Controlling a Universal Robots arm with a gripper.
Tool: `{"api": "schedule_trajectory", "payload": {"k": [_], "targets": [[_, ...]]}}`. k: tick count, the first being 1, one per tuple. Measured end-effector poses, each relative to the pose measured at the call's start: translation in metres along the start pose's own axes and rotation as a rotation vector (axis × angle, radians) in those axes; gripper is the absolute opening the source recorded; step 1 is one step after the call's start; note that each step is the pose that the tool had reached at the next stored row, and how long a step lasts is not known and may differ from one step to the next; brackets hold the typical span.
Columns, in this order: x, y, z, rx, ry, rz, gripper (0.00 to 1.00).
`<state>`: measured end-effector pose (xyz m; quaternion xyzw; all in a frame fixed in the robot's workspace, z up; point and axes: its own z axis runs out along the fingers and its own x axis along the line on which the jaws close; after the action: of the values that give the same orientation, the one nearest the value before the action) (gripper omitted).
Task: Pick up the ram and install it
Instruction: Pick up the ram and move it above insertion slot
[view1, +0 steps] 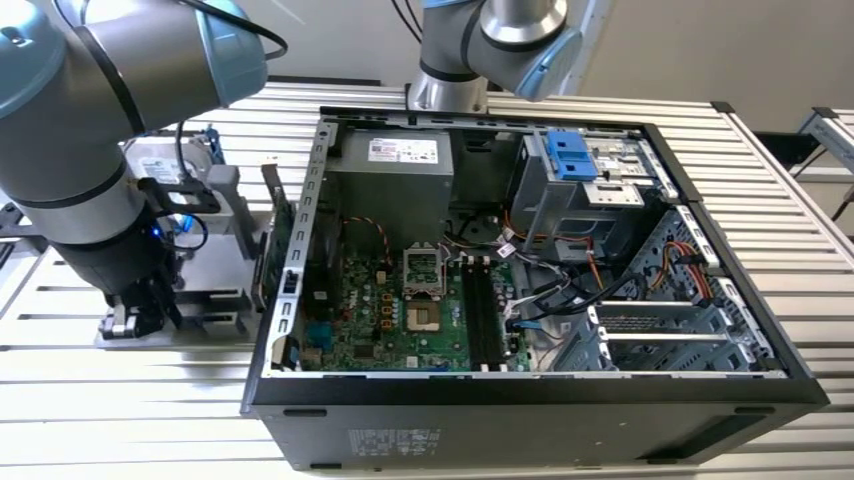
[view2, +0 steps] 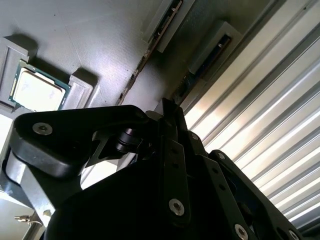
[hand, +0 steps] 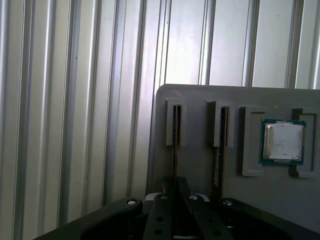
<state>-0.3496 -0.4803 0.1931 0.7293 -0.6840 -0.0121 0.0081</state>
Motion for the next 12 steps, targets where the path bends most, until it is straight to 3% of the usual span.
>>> {"api": "schedule_trajectory", "payload": {"k": [5, 12], "targets": [[0.0, 0.0001, -0.0028, -0.0001, 0.0, 0.002, 0.0], [-0.0001, 0.0004, -0.0127, -0.0001, 0.0, 0.002, 0.0]]}}
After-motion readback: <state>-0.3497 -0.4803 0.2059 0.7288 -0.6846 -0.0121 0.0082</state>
